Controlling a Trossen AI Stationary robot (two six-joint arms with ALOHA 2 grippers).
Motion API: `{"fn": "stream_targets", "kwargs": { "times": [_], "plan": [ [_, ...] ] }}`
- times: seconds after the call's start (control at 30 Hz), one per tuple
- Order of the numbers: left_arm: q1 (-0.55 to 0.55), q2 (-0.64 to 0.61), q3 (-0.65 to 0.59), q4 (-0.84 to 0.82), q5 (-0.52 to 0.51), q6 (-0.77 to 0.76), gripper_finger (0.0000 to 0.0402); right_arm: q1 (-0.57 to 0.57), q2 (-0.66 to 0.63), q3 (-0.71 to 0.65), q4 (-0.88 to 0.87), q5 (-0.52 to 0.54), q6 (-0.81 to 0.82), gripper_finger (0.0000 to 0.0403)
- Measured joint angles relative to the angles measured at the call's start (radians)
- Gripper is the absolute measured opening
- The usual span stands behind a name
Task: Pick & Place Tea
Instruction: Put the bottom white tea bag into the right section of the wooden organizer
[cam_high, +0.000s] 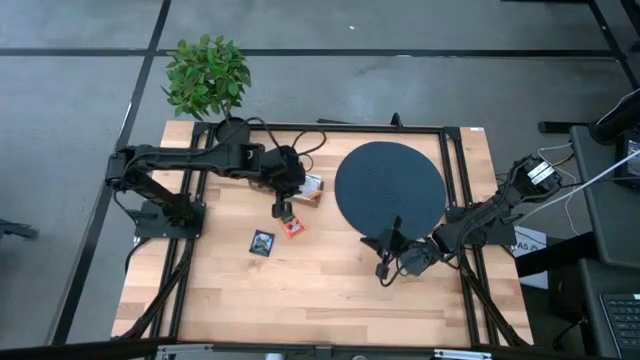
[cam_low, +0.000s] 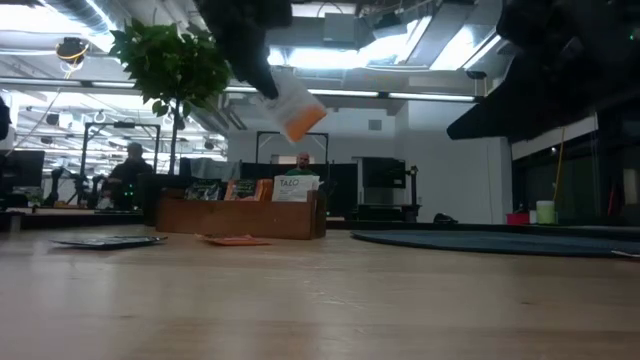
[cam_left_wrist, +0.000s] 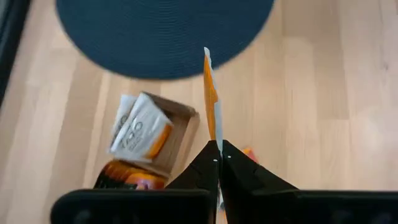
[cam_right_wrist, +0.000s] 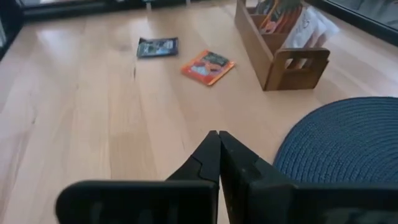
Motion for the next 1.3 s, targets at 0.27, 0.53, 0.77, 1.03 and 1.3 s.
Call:
{"fn": "stream_targets", "kwargs": {
  "times": [0.27, 0.53, 0.77, 1.03, 1.3],
  "plan": [
    [0.020, 0.127, 0.088, -0.154, -0.054, 0.176, 0.0002, -0.039, 0.000, -0.070, 0.148, 0.001, -0.003, 0.0009],
    [0.044, 0.246, 0.192, -0.282, -0.123, 0.357, 0.0002, -0.095, 0.000, -0.070, 0.154, -0.016, -0.078, 0.0009],
    [0.043, 0.310, 0.244, -0.289, -0.150, 0.516, 0.0002, -0.159, 0.000, -0.070, 0.158, -0.079, -0.110, 0.0009],
    [0.049, 0.339, 0.245, -0.296, -0.174, 0.560, 0.0002, -0.201, 0.000, -0.070, 0.158, -0.125, -0.138, 0.0009],
    [0.060, 0.341, 0.245, -0.287, -0.179, 0.578, 0.0002, -0.209, 0.000, -0.070, 0.158, -0.126, -0.139, 0.0009]
  ]
}}
